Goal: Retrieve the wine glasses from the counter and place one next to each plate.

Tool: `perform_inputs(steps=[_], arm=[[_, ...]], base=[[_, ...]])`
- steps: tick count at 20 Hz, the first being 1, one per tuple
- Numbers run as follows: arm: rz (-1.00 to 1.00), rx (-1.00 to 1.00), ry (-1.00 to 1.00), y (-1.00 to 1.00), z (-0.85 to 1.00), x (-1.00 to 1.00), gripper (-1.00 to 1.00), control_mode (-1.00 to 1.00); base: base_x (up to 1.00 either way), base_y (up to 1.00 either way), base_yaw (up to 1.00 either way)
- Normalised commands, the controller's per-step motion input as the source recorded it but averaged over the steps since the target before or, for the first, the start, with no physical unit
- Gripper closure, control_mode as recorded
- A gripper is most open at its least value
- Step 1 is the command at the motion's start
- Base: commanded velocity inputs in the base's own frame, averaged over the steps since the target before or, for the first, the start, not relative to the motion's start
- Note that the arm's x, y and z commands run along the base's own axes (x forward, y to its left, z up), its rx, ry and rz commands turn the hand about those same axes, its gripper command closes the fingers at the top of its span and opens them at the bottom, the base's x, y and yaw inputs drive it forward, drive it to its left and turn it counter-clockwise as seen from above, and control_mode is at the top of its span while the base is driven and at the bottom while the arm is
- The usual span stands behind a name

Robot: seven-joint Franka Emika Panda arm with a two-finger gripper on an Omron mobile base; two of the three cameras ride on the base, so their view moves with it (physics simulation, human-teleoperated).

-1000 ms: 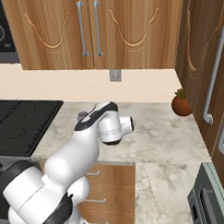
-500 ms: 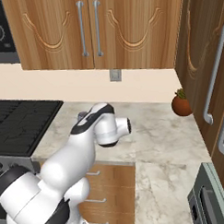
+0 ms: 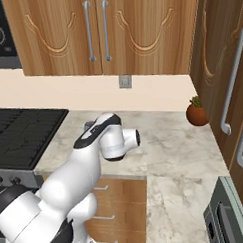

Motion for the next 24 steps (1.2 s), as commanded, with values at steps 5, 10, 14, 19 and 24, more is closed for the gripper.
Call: perform_inputs(steps=[5, 10, 14, 19, 24], arm=[[0.0, 0.0, 0.0, -0.1, 0.0, -0.02, -1.0, -1.0], [0.0, 0.0, 0.0, 0.0, 0.0, 0.0, -1.0, -1.0], [0.0, 0.0, 0.01, 0.0, 0.0, 0.0, -1.0, -1.0], [0.0, 0.0, 0.0, 0.0, 0.0, 0.0, -1.0, -1.0], [0.0, 0.0, 0.0, 0.0, 0.0, 0.0, -1.0, -1.0]], base=[[0.0, 0.0, 0.0], [0.0, 0.0, 0.0], [0.0, 0.0, 0.0], [0.0, 0.0, 0.0], [0.0, 0.0, 0.0]])
